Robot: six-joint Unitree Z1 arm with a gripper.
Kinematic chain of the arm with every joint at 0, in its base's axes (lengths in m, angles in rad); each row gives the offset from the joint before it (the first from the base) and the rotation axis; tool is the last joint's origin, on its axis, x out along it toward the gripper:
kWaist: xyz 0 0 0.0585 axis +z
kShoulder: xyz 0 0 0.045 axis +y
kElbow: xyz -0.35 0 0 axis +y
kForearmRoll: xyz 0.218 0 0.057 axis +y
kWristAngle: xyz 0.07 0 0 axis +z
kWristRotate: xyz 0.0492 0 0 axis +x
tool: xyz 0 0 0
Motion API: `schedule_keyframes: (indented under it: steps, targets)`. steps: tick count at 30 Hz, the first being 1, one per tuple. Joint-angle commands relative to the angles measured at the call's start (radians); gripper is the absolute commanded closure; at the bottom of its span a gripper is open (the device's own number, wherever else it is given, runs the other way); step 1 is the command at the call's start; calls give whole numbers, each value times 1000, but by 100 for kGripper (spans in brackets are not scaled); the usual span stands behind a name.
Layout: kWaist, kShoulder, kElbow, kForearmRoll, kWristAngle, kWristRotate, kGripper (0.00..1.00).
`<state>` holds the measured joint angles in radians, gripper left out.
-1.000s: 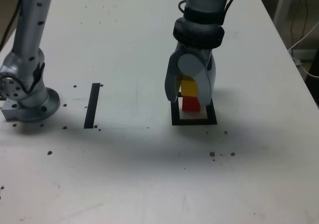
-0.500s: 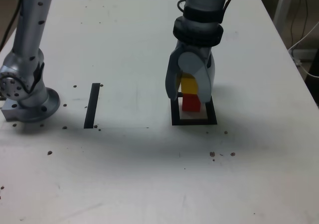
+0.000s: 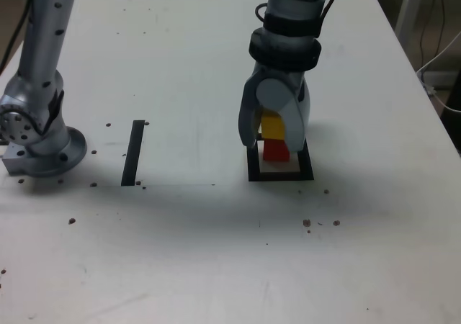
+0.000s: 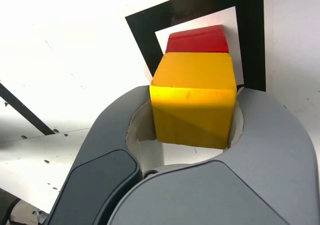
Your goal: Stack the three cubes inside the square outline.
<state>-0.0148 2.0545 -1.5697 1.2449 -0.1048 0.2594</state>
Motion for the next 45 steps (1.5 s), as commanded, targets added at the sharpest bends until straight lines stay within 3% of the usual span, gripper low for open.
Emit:
schedule_keyframes:
  steps: [1,4,7,18,32,38,45]
  targets:
    - [1,4,7,-17,-7,9,36]
    - [1,4,12,-29,-14,17,10]
    - [0,3,18,-37,-18,18,1]
    - [5,-32,40,-50,-2,19,1]
    - [233,-121,17,17,170,80,1]
    - [370,-86,-65,43,201,188,1]
    - [509,44,-246,96,209,338,1]
